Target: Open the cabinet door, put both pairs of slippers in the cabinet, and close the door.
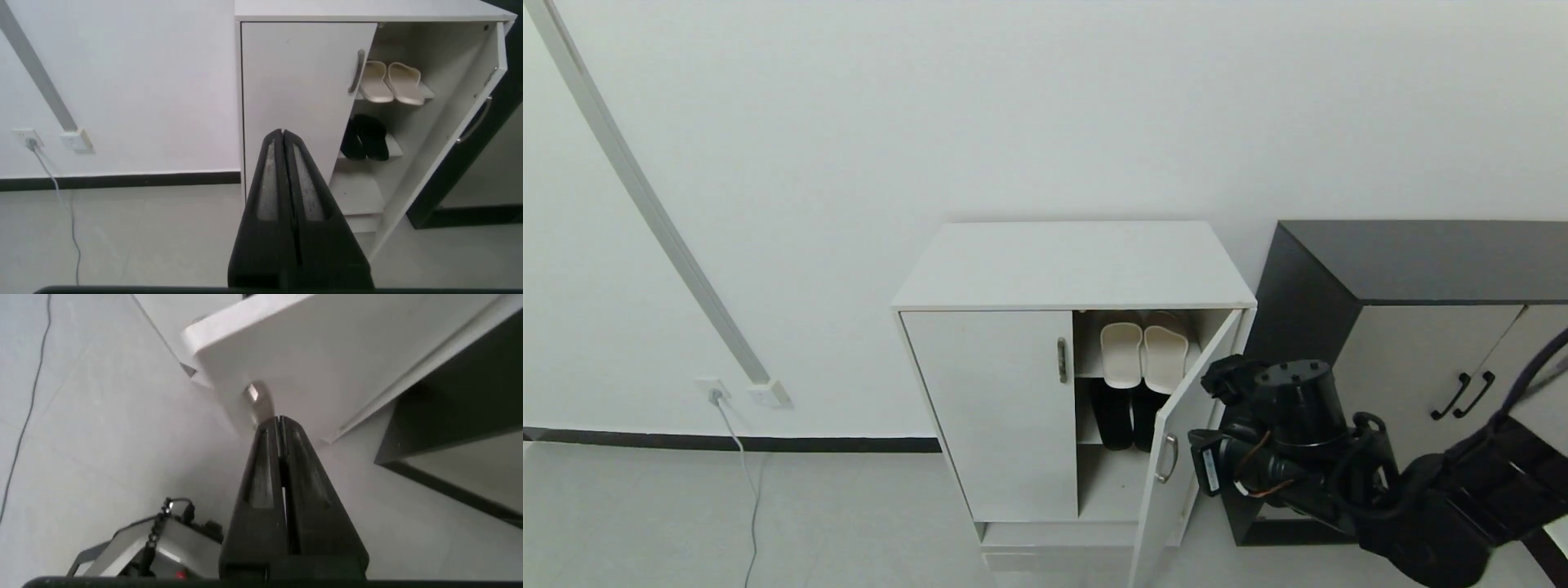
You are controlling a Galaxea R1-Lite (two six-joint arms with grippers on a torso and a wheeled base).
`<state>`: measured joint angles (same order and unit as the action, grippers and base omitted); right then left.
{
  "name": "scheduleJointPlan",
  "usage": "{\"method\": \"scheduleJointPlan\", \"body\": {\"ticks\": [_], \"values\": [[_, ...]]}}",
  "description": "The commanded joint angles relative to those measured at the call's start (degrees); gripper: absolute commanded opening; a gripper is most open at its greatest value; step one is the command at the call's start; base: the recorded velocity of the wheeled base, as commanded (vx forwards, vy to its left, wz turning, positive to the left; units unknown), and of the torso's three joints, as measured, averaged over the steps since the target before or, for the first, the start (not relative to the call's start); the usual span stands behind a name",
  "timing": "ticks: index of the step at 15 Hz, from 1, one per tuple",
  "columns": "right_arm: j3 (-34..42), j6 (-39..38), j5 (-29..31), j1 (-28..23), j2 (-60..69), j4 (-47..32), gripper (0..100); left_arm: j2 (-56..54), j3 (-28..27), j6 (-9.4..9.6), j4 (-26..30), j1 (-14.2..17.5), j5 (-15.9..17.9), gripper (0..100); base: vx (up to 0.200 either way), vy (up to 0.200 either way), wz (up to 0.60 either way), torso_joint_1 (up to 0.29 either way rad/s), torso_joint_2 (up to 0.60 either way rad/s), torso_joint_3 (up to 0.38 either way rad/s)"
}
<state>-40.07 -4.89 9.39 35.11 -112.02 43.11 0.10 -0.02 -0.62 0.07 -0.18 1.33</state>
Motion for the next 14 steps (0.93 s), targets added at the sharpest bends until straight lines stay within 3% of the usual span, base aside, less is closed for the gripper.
{"method": "scheduleJointPlan", "body": {"ticks": [1,14], "values": [[-3.3,0.0,0.0,-1.1,-6.3,0.6,0,0.0,0.0,0.01,0.0,0.0,0.0,0,0.000,0.000,0.00,0.000,0.00,0.000],[-21.9,-3.2,0.5,-2.8,-22.2,5.3,0,0.0,0.0,0.01,0.0,0.0,0.0,0,0.000,0.000,0.00,0.000,0.00,0.000]]}}
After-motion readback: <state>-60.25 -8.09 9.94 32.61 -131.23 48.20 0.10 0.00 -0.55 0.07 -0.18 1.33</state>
